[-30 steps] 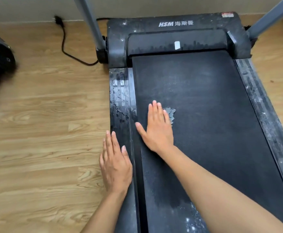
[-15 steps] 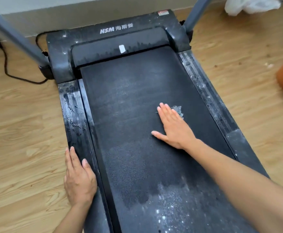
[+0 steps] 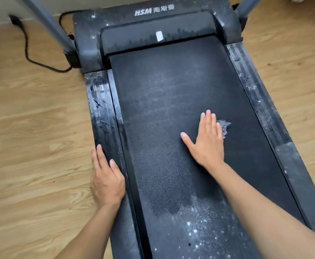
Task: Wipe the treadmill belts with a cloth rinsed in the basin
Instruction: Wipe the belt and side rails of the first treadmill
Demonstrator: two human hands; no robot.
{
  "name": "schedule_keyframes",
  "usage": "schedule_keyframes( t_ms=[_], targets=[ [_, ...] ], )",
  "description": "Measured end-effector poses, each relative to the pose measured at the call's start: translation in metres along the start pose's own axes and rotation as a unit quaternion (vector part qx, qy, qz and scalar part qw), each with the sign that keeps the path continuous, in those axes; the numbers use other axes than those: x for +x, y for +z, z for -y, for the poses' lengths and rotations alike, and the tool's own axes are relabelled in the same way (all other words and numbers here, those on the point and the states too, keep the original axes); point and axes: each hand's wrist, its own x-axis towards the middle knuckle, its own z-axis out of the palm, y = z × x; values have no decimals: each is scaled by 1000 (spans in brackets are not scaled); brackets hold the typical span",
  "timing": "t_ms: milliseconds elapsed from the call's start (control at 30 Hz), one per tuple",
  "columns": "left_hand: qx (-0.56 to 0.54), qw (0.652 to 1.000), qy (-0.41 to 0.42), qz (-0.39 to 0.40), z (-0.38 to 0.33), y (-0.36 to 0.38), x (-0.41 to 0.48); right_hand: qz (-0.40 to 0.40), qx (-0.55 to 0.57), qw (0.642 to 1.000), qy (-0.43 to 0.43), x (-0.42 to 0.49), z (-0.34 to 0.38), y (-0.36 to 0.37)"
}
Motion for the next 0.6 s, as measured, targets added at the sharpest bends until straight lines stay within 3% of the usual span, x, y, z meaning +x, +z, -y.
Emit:
schedule_keyframes(
  t_ms=[200,400,467,600],
  targets=[
    [-66,998,-4,-9,-3,-7,1,43,3,973,-225,-49,132,38],
    [-63,998,2,-9,-1,-5,0,56,-50,905,-418,-79,109,52],
    [-57,998,9,-10,0,-5,-1,51,-54,915,-396,-60,79,40],
    [-40,999,19,-15,-1,-3,-2,34,-40,970,-239,-19,-20,7]
  ],
)
